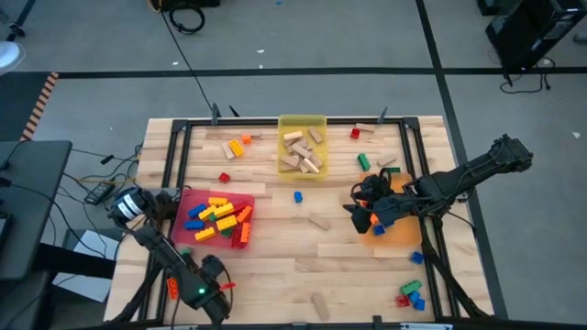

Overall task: Sort blocks by size
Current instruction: Put the 1 stud blue game piece into the orange bin

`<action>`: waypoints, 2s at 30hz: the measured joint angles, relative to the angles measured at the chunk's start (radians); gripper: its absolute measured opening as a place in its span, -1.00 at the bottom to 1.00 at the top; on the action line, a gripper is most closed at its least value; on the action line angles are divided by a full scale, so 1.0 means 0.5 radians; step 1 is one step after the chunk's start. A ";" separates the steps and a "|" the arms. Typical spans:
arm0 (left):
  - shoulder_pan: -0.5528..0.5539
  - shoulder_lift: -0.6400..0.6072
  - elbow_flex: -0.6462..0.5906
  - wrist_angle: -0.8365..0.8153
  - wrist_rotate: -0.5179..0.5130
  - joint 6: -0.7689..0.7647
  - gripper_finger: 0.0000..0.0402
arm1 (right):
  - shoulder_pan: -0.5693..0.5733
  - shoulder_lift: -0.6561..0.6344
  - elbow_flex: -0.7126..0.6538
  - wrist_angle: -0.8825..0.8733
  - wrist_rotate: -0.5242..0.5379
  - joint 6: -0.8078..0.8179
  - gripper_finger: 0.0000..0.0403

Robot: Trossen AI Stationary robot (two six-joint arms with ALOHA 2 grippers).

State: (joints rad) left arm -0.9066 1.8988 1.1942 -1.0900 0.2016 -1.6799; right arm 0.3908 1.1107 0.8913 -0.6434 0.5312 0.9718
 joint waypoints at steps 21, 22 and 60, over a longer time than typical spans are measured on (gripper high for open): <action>-0.164 -0.013 -0.042 0.114 -0.025 -0.314 0.28 | 0.000 0.000 0.000 0.043 -0.010 0.003 0.22; -0.166 -0.013 -0.042 0.123 -0.021 -0.318 0.28 | 0.000 0.000 0.000 0.043 -0.010 0.003 0.22; 0.264 0.001 0.111 0.281 -0.200 0.099 -0.17 | 0.001 0.000 0.000 0.041 -0.406 -0.115 0.22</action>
State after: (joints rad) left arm -0.7747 1.8992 1.2496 -0.9495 0.1017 -1.6302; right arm 0.3913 1.1107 0.8913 -0.6227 0.3284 0.9145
